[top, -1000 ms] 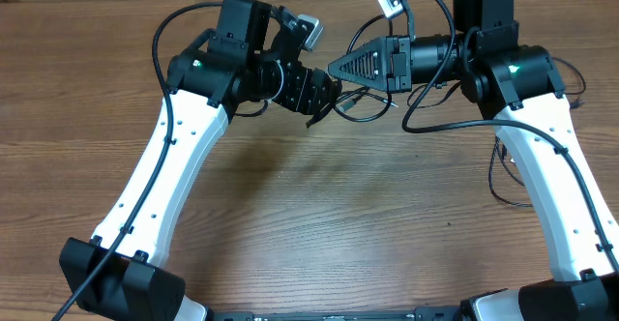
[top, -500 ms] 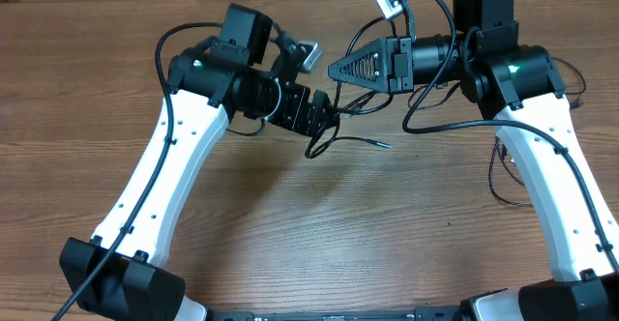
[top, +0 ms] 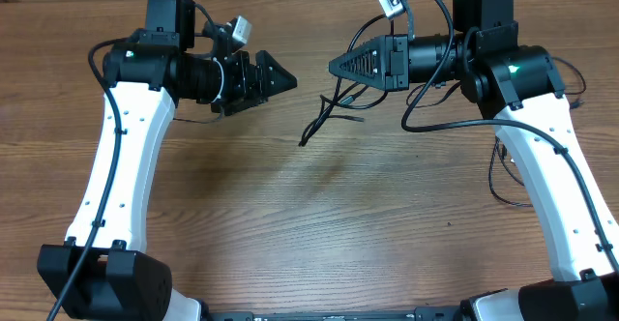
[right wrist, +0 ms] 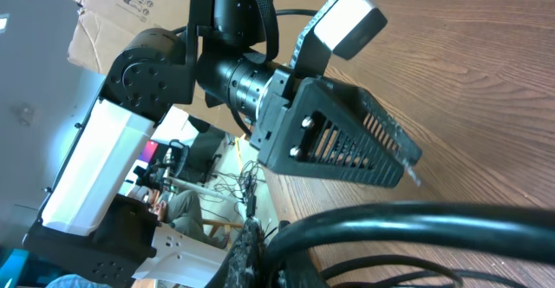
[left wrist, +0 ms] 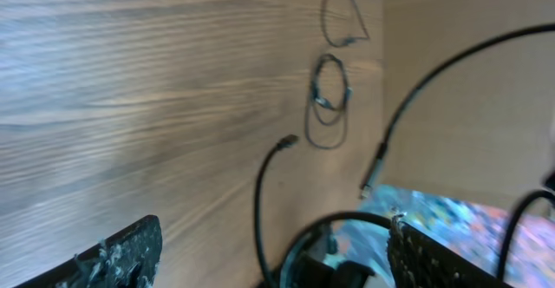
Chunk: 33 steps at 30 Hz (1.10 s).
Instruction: Untangle cables
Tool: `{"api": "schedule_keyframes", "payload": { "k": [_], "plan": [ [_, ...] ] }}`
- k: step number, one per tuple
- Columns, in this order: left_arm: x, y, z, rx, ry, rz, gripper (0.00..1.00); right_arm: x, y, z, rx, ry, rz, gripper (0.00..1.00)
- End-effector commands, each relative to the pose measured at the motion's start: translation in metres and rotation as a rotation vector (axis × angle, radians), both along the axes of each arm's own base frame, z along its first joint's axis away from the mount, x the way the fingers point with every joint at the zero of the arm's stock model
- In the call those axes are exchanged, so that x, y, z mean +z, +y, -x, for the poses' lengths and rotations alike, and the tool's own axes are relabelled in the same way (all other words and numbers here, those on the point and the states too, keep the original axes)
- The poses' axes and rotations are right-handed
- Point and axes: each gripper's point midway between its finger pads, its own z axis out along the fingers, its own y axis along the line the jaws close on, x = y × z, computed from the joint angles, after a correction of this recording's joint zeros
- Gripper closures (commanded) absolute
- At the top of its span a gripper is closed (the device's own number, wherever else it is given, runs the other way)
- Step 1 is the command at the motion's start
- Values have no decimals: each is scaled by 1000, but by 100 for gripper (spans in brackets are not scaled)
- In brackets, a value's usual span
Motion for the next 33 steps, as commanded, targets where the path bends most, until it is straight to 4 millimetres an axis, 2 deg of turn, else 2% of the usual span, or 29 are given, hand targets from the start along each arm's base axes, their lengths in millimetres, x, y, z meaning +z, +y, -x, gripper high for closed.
{"api": "schedule_keyframes", "payload": {
  "k": [1, 5, 8, 13, 16, 18, 21, 24, 26, 29, 33],
  "plan": [
    [4, -19, 7, -68, 37, 99, 18, 4, 2, 1, 4, -11, -3, 96],
    [-3, -33, 9, -129, 83, 166, 20, 4, 2, 1, 3, -11, -3, 96],
    [-23, -43, 9, -164, 167, 208, 20, 4, 2, 1, 3, -13, -3, 96],
    [-29, -50, 7, -200, 227, 303, 24, 5, 2, 0, 3, -18, -5, 96],
    [-29, -42, 3, -179, 227, 307, 27, 5, 2, 0, 2, -19, -4, 96],
    [-38, -29, 5, -163, 223, 254, 28, 4, 0, -2, -9, -19, -1, 96],
    [-53, -13, 24, -182, 258, 140, 27, 3, -6, -9, -39, -19, 9, 96],
    [-41, -9, 65, -312, 248, 130, 27, 3, -11, -12, -52, -20, 9, 96],
    [-34, -5, 80, -347, 245, 105, 29, 3, -12, -12, -55, -19, 9, 96],
    [-24, 6, 96, -339, 210, -4, 28, 2, -12, -12, -55, -17, 10, 96],
    [-2, 5, 101, -338, 89, -4, 24, 2, -12, -12, -54, -9, 11, 96]
  ]
}}
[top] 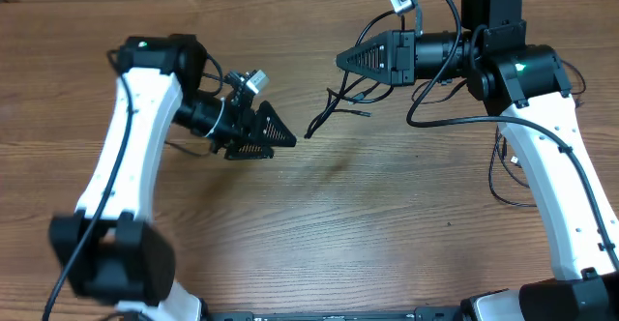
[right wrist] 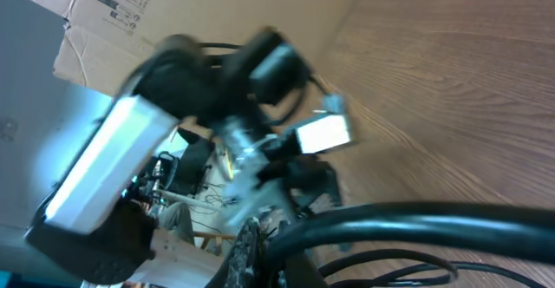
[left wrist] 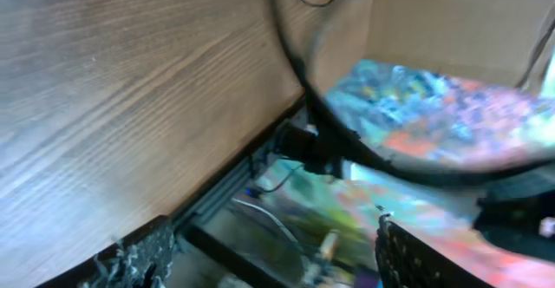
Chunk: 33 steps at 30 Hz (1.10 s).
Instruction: Untangle cables
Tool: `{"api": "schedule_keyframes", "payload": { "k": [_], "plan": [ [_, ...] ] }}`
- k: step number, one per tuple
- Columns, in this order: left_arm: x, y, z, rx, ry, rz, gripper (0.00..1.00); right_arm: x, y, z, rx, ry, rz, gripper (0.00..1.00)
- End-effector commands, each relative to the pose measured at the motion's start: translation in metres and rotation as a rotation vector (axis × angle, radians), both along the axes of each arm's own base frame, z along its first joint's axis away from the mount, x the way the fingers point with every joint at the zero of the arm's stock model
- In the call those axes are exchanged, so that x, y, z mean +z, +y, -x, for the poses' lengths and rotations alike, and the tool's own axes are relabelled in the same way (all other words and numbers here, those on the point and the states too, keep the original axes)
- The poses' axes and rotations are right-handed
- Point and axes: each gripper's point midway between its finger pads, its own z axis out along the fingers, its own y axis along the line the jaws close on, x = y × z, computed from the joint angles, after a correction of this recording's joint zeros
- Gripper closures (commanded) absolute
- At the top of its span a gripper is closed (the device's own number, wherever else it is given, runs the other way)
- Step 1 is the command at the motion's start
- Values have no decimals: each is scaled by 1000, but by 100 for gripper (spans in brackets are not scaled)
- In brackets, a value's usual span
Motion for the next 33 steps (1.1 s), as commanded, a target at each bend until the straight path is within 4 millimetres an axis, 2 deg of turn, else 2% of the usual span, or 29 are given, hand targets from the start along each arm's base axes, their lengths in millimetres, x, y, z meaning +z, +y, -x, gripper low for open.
{"api": "schedule_keyframes", "payload": {
  "k": [1, 8, 12, 17, 20, 23, 25, 26, 27, 28, 31, 33],
  "plan": [
    [25, 2, 7, -34, -212, -10, 24, 4, -1, -1, -1, -10, -5, 96],
    [24, -11, -46, 43, -338, 46, 22, 4, -1, 0, 0, -5, -4, 96],
    [23, -26, -56, 5, -386, 102, 20, 4, -1, 0, 0, -6, -5, 96],
    [18, -58, -57, -84, -430, 164, 18, 4, -1, 0, 0, -5, -5, 96],
    [7, -72, -60, -119, -439, 167, 18, 4, -1, 0, 0, -5, -5, 96],
    [-22, -77, -77, -104, -423, 84, 21, 4, -1, 1, 7, -2, -9, 96],
    [-37, -72, -87, -71, -412, 0, 30, 4, -1, 2, 10, 1, -10, 96],
    [-49, -59, -100, -19, -421, -109, 57, 4, -1, 3, 10, 8, -9, 96],
    [-52, -52, -106, 3, -429, -152, 72, 3, -1, 3, 9, 11, -7, 96],
    [-56, -38, -114, 46, -431, -225, 96, 2, -2, 2, 3, 12, -4, 96],
    [-54, -11, -119, 109, -434, -332, 96, -4, -9, -9, -61, 8, 35, 96],
    [-43, 9, -120, 152, -450, -372, 96, -22, -24, -30, -198, 20, 134, 96]
  ]
}}
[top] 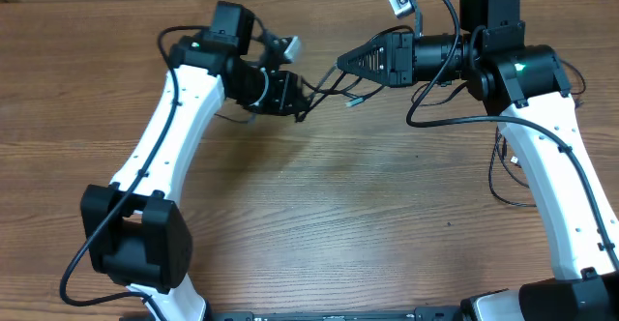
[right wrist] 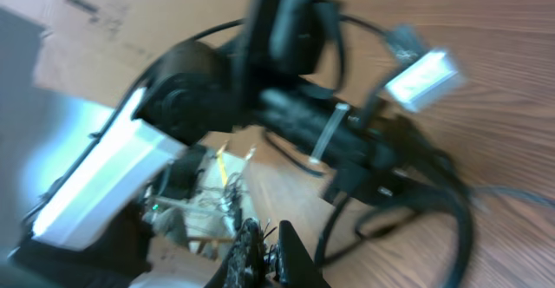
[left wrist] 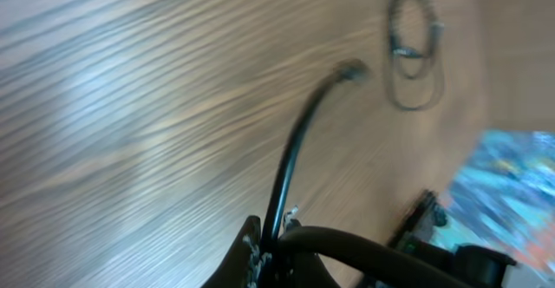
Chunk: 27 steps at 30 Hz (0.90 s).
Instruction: Untangle cables
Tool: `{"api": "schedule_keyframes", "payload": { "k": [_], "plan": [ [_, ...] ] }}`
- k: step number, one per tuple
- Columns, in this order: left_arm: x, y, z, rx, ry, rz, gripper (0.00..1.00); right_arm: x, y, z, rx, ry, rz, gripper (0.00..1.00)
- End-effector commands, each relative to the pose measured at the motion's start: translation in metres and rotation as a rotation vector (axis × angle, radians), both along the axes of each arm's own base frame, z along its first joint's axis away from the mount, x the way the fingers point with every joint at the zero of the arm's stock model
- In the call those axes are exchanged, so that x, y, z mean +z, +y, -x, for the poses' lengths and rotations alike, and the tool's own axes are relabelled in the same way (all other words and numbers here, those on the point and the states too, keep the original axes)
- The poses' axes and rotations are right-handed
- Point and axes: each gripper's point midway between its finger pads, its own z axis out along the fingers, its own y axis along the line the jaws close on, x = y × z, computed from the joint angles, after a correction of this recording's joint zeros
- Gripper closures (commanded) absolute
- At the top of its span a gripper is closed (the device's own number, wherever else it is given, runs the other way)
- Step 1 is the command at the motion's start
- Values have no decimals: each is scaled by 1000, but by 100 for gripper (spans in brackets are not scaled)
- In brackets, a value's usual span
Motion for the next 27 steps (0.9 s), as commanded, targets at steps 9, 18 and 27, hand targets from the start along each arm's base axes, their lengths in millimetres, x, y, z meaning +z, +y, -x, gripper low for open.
{"api": "schedule_keyframes", "payload": {
  "k": [9, 18, 27],
  "plan": [
    [122, 86, 24, 249, -310, -84, 95, -107, -195, -52, -1005, 166, 931, 96],
    [161, 88, 48, 259, -427, -65, 92, -113, -222, -39, -1076, 226, 1014, 96],
    [169, 75, 55, 212, -421, 16, 91, -76, -63, -4, -168, 45, 410, 89]
  ]
}}
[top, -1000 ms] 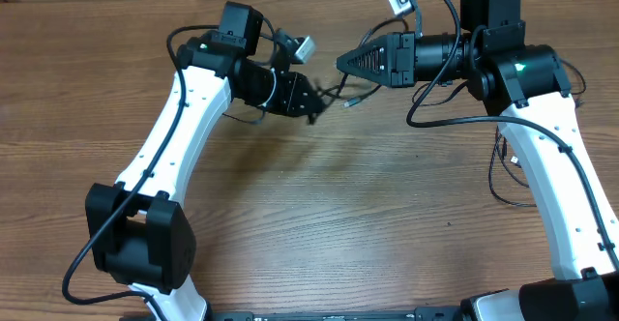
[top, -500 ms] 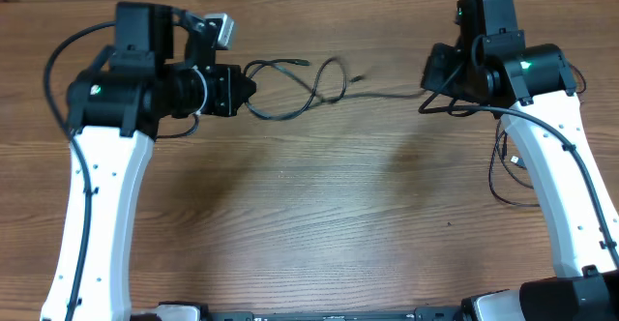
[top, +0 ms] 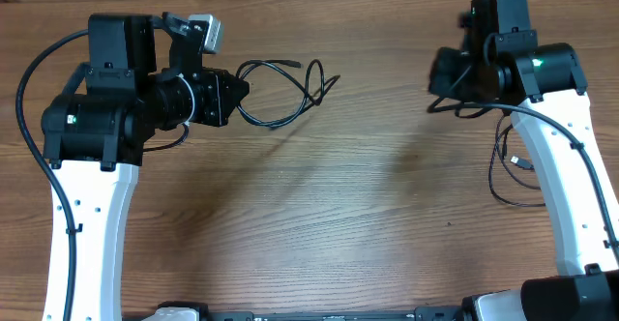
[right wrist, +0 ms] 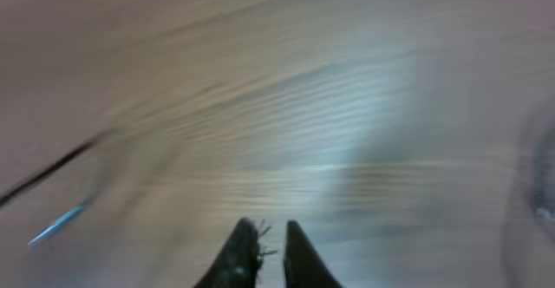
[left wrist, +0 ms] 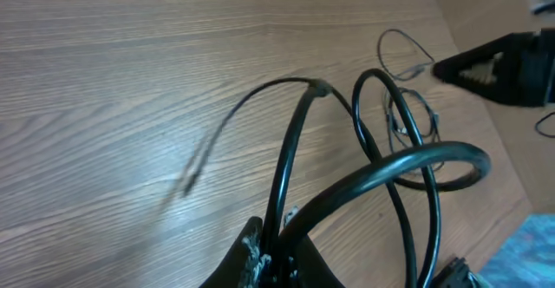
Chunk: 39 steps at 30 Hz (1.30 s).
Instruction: Untangle cables
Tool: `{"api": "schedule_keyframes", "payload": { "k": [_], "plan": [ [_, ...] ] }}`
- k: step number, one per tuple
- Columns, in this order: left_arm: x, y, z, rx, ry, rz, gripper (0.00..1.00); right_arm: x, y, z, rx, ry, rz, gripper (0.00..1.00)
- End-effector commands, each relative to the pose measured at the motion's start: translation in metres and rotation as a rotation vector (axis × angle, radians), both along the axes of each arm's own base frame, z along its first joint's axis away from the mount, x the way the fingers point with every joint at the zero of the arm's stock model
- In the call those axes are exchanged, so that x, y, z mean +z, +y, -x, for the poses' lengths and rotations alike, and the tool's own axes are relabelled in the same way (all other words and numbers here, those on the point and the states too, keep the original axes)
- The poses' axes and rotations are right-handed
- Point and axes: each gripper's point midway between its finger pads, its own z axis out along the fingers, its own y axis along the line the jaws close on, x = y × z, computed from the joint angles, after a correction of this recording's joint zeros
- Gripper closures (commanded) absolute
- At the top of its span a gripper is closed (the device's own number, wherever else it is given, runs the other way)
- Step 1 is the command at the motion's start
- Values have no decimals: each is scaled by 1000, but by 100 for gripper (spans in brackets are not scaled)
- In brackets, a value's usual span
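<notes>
A thick black cable [top: 274, 125] loops out to the right of my left gripper [top: 232, 94], which is shut on it at the upper left. In the left wrist view the cable [left wrist: 408, 158] rises from the shut left gripper [left wrist: 279, 236] in two or three loops over the wood. My right gripper [top: 435, 77] is blurred at the upper right, well apart from the cable. The right wrist view is blurred; that gripper [right wrist: 266, 232] shows a narrow gap with only wood behind it.
Thin black wires [top: 505, 176] lie on the table by the right arm's forearm. They appear as a small coil [left wrist: 408, 119] in the left wrist view, near the dark tip of the right gripper [left wrist: 490, 58]. A cardboard wall runs behind the table.
Both grippers were shut on the cable at the top middle. Now the left one is back at the left with the whole cable, and the right one has let go and moved right.
At first my right gripper held the cable bundle at the top middle, with the left open opposite it. Then the left gripper was open lower down, near the cable's hanging end. Then both gripped the cable together. Now only the left holds it.
</notes>
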Motion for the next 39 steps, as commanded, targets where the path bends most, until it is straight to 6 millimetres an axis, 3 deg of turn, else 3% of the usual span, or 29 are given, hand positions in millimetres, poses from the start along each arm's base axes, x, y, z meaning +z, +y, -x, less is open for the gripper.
{"api": "schedule_keyframes", "payload": {
  "k": [1, 3, 8, 18, 19, 21, 23, 25, 26, 28, 32, 35, 39],
  "plan": [
    [18, -4, 6, -15, -41, 38, 91, 46, 79, 36, 470, -85, -380, 87],
    [18, -4, 6, -16, -40, 39, 91, 57, 94, 46, 549, -99, -454, 83],
    [26, -16, 13, -78, -40, 106, 91, 59, 115, 52, 614, -126, -449, 81],
    [47, -40, 31, -228, -41, 266, 91, 63, 136, 31, 649, -270, -352, 82],
    [47, -40, 31, -228, -41, 266, 91, 62, 136, 28, 647, -274, -349, 83],
    [47, -40, 31, -227, -41, 265, 91, 55, 133, 21, 625, -267, -317, 96],
    [45, -38, 29, -209, -42, 247, 91, 37, 118, 8, 502, -217, -227, 96],
    [36, -27, 19, -143, -47, 177, 90, 16, 81, -11, 260, -160, -58, 96],
    [30, -20, 14, -101, -50, 133, 90, 5, 49, -19, 77, -129, 71, 96],
    [25, -11, 8, -50, -50, 86, 91, -3, 10, -22, -115, -107, 221, 96],
    [19, 0, 1, 19, -47, 30, 92, -5, -20, -18, -215, -98, 356, 96],
    [18, 2, 0, 27, -48, 21, 92, -7, -6, -16, -167, -88, 301, 96],
    [18, 2, 0, 31, -41, 26, 91, 5, 71, -5, 255, -128, 27, 96]
  ]
}}
